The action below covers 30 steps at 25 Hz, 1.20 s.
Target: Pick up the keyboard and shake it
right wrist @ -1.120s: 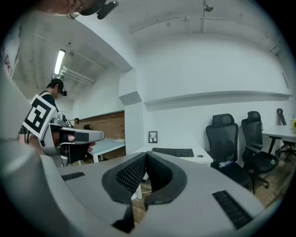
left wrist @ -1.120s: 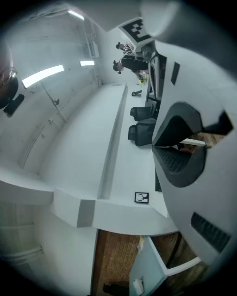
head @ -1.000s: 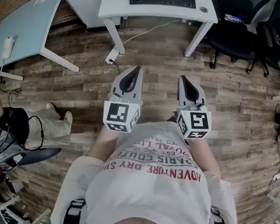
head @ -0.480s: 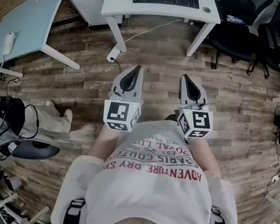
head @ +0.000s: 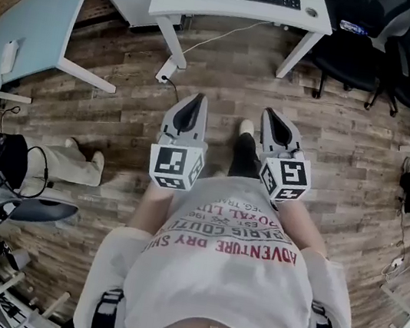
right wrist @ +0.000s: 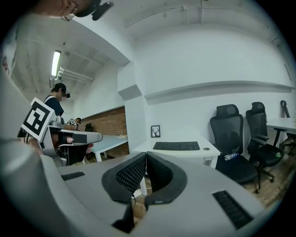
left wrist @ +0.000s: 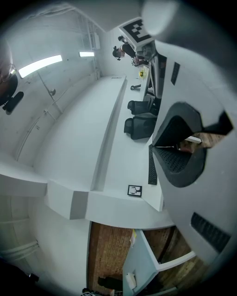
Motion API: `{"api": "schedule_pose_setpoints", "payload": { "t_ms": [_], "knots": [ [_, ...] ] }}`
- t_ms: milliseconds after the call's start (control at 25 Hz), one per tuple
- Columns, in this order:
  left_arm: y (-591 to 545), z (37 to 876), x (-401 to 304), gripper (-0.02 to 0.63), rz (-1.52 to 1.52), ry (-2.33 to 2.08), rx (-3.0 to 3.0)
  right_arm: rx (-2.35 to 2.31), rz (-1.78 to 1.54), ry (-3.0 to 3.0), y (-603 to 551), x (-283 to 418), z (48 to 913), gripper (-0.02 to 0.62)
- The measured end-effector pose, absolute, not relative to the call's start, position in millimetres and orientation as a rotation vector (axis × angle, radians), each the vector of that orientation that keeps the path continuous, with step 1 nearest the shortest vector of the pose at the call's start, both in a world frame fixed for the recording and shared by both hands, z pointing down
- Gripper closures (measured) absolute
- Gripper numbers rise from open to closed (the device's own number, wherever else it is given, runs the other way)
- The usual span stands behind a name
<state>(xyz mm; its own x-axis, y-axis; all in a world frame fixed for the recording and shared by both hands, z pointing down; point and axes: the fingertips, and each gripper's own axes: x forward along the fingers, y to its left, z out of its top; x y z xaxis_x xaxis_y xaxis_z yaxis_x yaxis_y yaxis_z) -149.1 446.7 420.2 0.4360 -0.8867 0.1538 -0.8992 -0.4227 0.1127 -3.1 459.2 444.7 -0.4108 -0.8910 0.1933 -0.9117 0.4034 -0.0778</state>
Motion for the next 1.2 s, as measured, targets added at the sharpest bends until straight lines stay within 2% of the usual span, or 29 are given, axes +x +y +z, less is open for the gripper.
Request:
{"api": "schedule_pose_setpoints", "payload": {
  "t_ms": [520, 1200],
  "knots": [
    [292, 410, -125, 0.58, 0.149, -1.698, 2.452, 1.573, 0.3, -2.59, 288, 28, 441, 0.569],
    [84, 432, -42, 0.58, 0.214, -1.675, 2.392, 1.623, 0.425, -2.51, 75, 132, 454, 0.569]
  ]
}}
